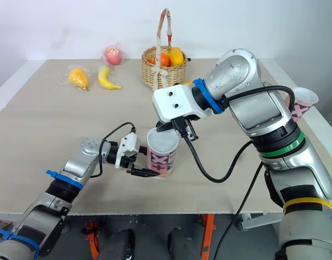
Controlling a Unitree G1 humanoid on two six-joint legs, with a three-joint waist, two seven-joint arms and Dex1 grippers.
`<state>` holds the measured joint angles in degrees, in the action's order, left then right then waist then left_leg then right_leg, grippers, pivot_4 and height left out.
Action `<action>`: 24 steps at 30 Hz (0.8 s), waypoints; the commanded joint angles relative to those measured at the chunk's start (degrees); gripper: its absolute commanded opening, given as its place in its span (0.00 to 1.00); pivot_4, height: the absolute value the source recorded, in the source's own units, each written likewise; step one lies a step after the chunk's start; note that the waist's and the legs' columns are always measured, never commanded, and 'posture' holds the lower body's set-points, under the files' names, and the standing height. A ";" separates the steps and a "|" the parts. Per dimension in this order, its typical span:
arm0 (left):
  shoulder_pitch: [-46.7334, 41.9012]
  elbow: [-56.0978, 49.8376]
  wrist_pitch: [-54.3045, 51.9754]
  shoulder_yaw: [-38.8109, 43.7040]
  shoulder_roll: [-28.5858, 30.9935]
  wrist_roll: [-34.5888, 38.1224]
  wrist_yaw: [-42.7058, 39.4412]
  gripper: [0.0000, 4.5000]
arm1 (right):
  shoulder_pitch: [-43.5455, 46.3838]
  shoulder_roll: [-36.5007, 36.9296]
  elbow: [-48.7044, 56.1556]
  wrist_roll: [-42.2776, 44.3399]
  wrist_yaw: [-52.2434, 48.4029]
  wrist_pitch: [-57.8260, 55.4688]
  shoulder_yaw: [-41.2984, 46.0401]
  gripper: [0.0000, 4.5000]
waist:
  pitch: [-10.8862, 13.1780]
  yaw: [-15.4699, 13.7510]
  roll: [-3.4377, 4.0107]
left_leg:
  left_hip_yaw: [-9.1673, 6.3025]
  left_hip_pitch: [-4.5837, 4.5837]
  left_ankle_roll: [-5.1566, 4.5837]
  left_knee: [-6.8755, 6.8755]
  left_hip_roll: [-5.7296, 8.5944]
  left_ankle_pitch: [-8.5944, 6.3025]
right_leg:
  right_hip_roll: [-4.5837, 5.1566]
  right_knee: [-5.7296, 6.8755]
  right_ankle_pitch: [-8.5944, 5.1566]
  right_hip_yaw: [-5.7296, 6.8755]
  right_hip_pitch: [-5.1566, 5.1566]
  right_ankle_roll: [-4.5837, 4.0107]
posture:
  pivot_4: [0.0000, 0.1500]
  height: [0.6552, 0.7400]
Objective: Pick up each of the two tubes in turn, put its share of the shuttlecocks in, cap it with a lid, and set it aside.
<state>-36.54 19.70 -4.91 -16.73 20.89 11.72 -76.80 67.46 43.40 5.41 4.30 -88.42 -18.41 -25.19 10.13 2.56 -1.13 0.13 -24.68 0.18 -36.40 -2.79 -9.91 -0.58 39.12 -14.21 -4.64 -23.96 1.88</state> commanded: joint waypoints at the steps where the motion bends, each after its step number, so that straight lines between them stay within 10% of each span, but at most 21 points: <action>1: 0.97 1.97 -0.93 -0.86 1.20 -1.69 0.00 0.73 | -0.23 -2.24 1.21 0.09 1.74 -0.70 0.82 0.01 | 0.00 0.01 0.00 | 0.00 0.00 0.00 0.00 0.00 0.00 | 0.00 0.00 -0.01 0.01 0.00 -0.01 | 1.00 1.00; 9: 0.76 2.24 -0.81 -0.83 1.08 -1.72 0.05 0.73 | -2.75 -2.36 3.57 -1.77 2.06 -2.29 -0.27 0.78 | -0.03 0.02 0.00 | -0.02 0.05 0.00 0.00 -0.01 0.00 | 0.00 0.01 0.01 0.03 0.05 -0.02 | 1.00 1.00; 16: 1.04 2.07 -0.86 -0.83 1.15 -1.75 0.15 0.73 | 0.53 -3.64 0.41 0.38 4.86 -7.92 4.46 0.78 | -0.06 0.04 0.00 | -0.01 0.15 0.00 0.00 -0.03 0.00 | -0.01 0.01 0.00 0.04 0.13 -0.12 | 1.00 1.00; 24: 0.43 3.44 0.02 -0.79 1.05 -2.08 0.07 0.73 | -0.67 1.24 4.10 10.34 1.76 -15.37 11.29 0.11 | -0.07 0.00 -0.03 | -0.04 0.06 0.00 0.03 -0.05 -0.04 | -0.01 0.00 -0.05 0.07 0.07 -0.09 | 1.00 1.00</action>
<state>-36.66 20.79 -4.38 -16.54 21.08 11.77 -77.20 68.28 44.34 6.37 12.87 -86.17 -33.20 -14.41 10.07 2.56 -1.16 0.09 -24.59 0.18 -36.36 -2.84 -9.96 -0.59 39.11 -14.28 -4.56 -23.87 1.78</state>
